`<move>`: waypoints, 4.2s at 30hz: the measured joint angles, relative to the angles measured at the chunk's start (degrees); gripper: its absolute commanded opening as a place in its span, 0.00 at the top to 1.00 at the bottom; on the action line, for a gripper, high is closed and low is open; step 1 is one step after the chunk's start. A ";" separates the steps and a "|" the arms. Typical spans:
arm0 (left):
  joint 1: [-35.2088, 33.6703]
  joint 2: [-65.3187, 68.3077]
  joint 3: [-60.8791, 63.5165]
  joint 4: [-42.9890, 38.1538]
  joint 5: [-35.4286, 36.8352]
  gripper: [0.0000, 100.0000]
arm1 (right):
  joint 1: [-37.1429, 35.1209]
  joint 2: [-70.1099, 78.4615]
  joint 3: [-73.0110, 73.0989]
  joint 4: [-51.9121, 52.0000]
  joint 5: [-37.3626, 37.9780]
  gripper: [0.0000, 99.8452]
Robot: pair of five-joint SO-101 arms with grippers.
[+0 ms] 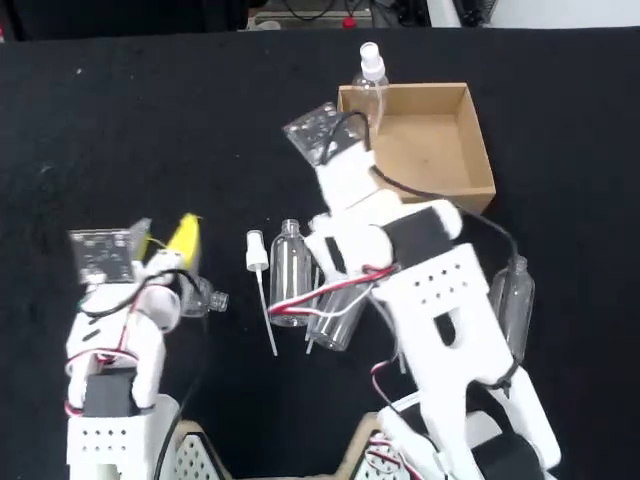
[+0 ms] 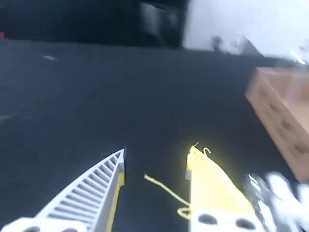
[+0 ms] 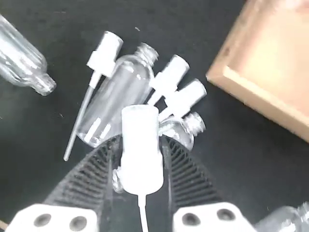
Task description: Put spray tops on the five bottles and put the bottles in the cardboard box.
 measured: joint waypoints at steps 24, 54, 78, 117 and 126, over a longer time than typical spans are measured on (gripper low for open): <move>-7.74 0.00 3.43 -8.18 5.36 0.80 | -16.88 -0.09 13.54 -19.16 -2.20 0.72; -9.32 -0.18 -15.21 22.68 -13.98 0.80 | 50.46 -0.09 14.77 -3.34 11.08 0.71; -7.82 58.55 -46.77 54.24 -20.48 0.79 | 50.55 -0.09 23.65 -11.25 11.08 0.71; 0.79 62.68 -21.01 28.40 -10.02 0.80 | 50.55 -0.09 23.65 -11.25 11.08 0.71; 0.79 62.68 -21.01 24.44 -10.11 0.80 | 50.55 -0.09 23.65 -11.25 11.08 0.71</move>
